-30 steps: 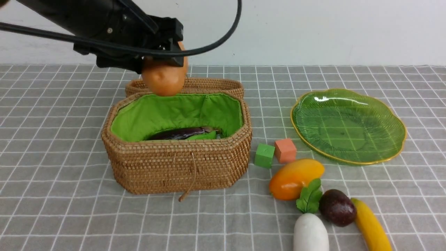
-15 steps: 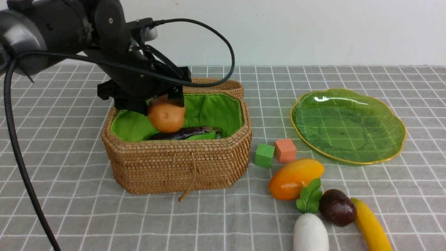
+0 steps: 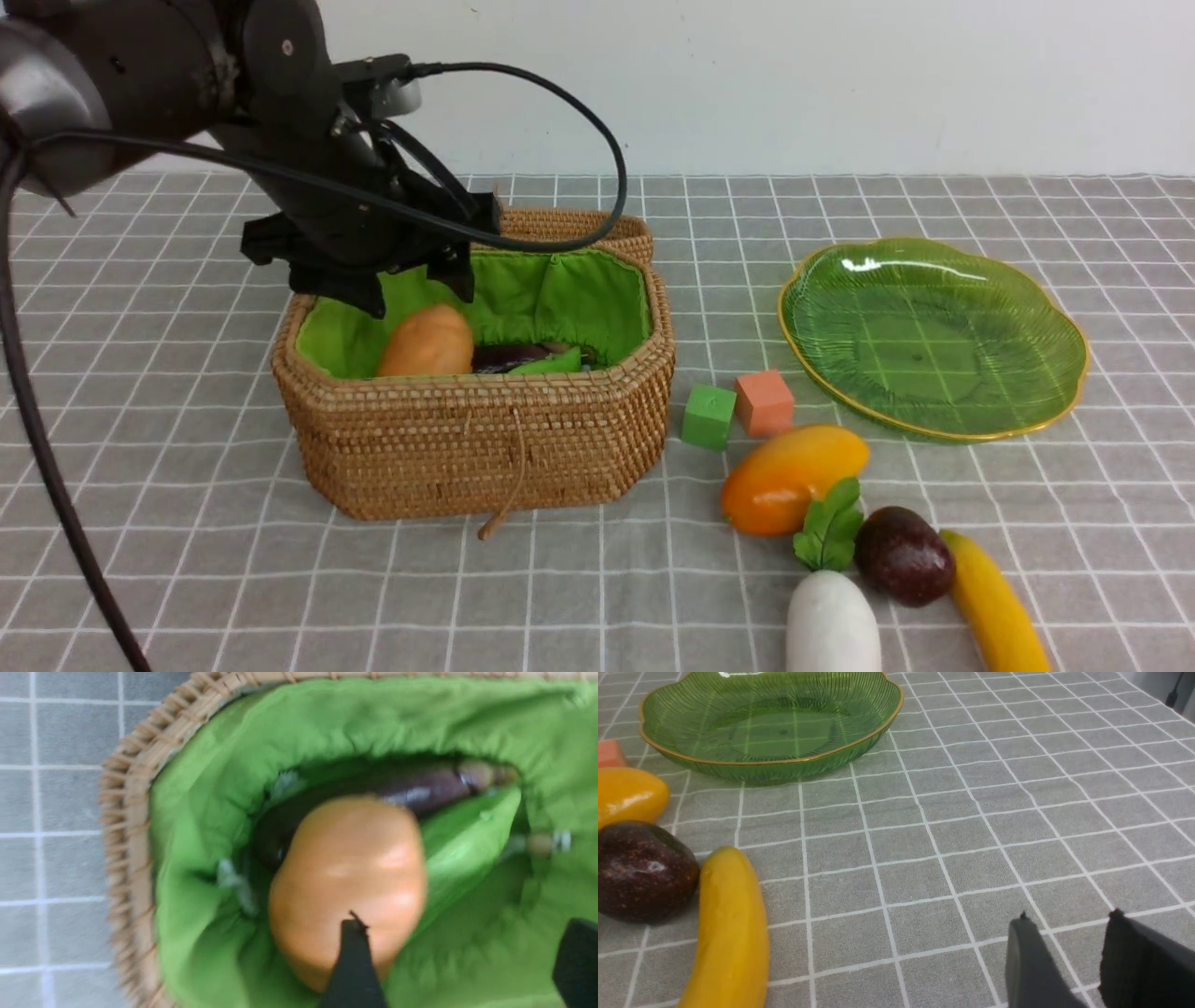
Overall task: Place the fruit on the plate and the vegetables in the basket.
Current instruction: Take a daikon with your right arm and place it on the basket on the left.
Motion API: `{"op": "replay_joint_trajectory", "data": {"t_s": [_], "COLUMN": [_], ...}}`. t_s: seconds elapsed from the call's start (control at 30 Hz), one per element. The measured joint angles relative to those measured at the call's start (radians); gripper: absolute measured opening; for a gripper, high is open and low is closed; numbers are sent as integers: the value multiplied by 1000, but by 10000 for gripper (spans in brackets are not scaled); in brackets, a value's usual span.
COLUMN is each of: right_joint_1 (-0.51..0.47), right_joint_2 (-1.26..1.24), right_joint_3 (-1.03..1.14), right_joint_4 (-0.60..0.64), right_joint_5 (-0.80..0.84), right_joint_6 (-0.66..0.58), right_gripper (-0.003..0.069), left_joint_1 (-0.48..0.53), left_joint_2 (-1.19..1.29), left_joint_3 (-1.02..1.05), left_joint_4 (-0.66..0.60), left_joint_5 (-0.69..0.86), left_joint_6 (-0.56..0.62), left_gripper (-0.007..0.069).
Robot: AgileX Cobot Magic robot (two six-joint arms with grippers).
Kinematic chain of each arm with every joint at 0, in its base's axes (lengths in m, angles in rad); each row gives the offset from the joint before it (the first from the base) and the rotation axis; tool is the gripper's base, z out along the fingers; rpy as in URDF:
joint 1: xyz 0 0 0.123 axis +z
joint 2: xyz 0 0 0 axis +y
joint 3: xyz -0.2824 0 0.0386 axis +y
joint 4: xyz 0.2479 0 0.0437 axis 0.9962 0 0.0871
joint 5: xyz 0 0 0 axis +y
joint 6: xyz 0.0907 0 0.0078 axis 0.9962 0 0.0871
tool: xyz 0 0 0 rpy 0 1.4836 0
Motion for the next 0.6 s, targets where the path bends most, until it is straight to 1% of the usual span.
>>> {"op": "replay_joint_trajectory", "data": {"t_s": [0.03,0.07,0.1,0.13,0.17,0.2,0.23,0.27,0.3,0.33,0.37,0.43,0.53,0.6], "right_joint_1": [0,0,0,0,0,0,0,0,0,0,0,0,0,0], "right_joint_2": [0,0,0,0,0,0,0,0,0,0,0,0,0,0], "right_joint_3": [0,0,0,0,0,0,0,0,0,0,0,0,0,0], "right_joint_4": [0,0,0,0,0,0,0,0,0,0,0,0,0,0], "right_joint_5": [0,0,0,0,0,0,0,0,0,0,0,0,0,0], "right_joint_6": [0,0,0,0,0,0,0,0,0,0,0,0,0,0], "right_gripper": [242,242,242,242,242,242,242,242,242,242,242,242,242,242], "left_joint_1": [0,0,0,0,0,0,0,0,0,0,0,0,0,0], "left_joint_2": [-31,-31,-93,-101,-161,-208,-268,-288,-320,-393,-424,-546,-686,-796], "left_joint_3": [0,0,0,0,0,0,0,0,0,0,0,4,52,129], "left_joint_4": [0,0,0,0,6,14,29,36,44,69,79,122,155,161], "left_joint_5": [34,34,92,100,158,187,227,240,259,291,298,298,298,298], "left_joint_6": [21,24,44,48,57,59,61,61,61,60,58,39,7,-11], "left_gripper": [462,456,391,383,322,285,216,206,168,101,74,-14,-13,-13]}}
